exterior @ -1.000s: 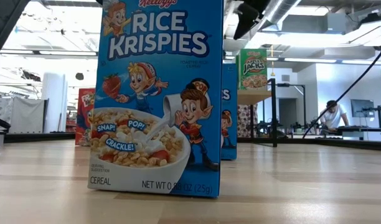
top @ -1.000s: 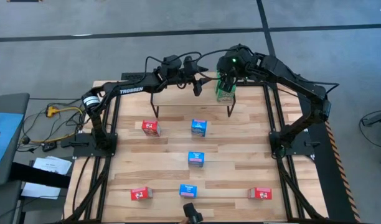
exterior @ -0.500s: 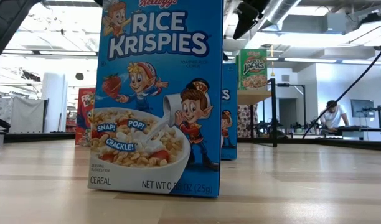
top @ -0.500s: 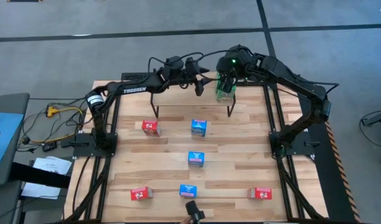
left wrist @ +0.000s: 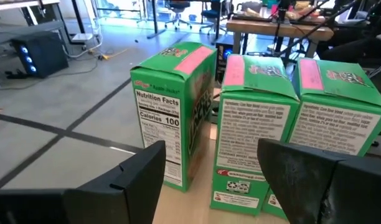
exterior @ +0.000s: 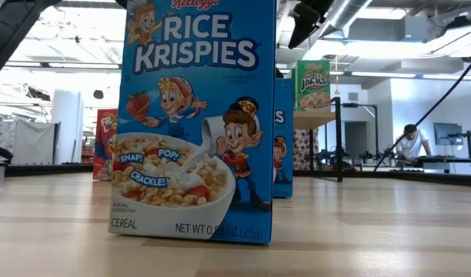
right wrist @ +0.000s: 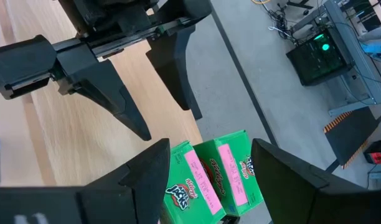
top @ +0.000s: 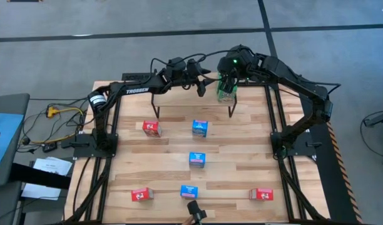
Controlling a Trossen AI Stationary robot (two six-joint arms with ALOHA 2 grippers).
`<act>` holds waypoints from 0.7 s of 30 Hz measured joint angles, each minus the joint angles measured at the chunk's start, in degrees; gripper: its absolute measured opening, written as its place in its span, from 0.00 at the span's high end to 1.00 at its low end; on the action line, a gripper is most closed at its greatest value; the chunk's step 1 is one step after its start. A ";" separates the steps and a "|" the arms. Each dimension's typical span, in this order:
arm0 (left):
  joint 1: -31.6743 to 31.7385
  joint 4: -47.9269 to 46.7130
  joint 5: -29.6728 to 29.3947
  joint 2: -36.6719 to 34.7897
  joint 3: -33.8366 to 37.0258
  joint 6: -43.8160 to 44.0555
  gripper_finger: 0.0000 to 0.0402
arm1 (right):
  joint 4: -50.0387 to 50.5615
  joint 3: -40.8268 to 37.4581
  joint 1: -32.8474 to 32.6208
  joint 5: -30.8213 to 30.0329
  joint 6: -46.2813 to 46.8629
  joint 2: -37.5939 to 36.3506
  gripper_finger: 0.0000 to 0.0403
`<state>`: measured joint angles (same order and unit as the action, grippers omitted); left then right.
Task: Stack cereal on shelf
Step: Adjust the green cereal boxes on the shelf
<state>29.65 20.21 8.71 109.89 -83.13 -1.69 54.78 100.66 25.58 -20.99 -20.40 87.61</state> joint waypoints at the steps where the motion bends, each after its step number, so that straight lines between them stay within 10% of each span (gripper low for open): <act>1: 0.00 0.03 0.01 0.00 0.00 0.02 0.40 | 0.00 0.00 0.00 0.00 0.00 0.00 0.38; 21: 1.58 -14.64 -1.66 -13.43 0.00 -7.61 0.40 | -2.05 0.00 -0.31 5.88 2.94 0.02 0.38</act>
<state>31.23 5.57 7.06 96.46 -83.13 -9.30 52.74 100.66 25.28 -15.11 -17.46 87.64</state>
